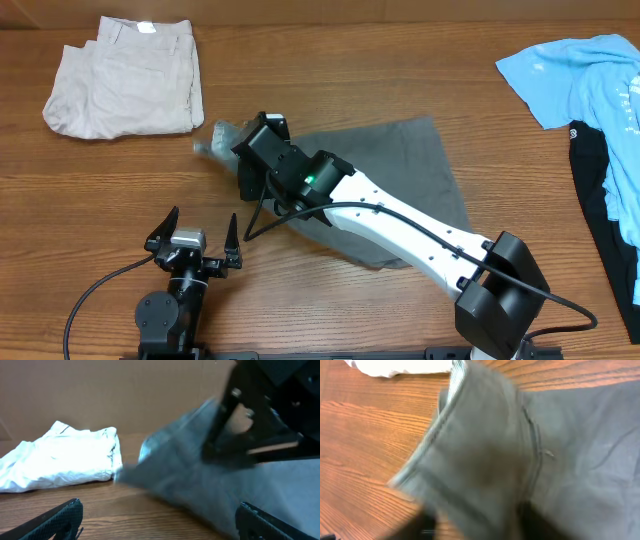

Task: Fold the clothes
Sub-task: 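Drag the grey pants left and lay them flat mid-table, then release the pants and move the left gripper toward their left end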

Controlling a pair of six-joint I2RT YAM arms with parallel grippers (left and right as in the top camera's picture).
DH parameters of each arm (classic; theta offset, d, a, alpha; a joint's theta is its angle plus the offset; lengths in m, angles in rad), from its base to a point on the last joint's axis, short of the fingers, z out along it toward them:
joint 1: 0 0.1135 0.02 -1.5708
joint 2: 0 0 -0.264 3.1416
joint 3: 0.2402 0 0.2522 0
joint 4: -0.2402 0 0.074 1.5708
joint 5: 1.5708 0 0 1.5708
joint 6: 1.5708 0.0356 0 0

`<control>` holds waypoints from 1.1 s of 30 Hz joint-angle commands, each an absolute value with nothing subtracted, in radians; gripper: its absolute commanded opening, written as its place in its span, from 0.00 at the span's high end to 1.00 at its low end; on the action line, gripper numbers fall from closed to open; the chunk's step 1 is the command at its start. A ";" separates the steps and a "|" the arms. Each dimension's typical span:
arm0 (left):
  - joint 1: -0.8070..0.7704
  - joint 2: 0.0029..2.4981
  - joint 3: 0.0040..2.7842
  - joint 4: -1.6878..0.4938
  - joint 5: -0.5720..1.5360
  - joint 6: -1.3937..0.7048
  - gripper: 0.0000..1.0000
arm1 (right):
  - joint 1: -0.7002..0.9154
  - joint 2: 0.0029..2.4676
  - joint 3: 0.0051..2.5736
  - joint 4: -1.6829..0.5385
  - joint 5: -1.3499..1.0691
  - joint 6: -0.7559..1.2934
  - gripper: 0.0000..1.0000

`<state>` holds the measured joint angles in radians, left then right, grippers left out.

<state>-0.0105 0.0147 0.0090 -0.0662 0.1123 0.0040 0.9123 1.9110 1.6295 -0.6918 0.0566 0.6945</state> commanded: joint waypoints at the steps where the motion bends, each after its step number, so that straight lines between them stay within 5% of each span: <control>1: -0.007 0.004 0.005 -0.066 0.120 0.023 0.00 | 0.907 1.893 1.649 -0.690 0.069 0.682 0.19; 9: -0.007 0.004 0.005 -0.066 0.120 0.023 0.00 | 0.773 1.818 1.652 -0.786 0.088 0.640 0.11; 15: -0.007 0.004 0.005 -0.066 0.120 0.023 0.00 | 0.518 1.677 1.652 -0.998 0.084 0.608 0.00; 21: -0.007 0.004 0.005 -0.066 0.120 0.023 0.00 | 0.229 1.639 1.642 -1.242 0.055 0.355 0.00; 33: -0.007 0.004 0.005 -0.066 0.120 0.023 0.00 | -0.103 1.641 1.391 -1.188 -0.421 0.152 0.00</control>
<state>-0.0109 0.0151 0.0090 -0.0662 0.1123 0.0040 -0.0910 1.6413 1.4384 -1.2034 -0.2665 0.2142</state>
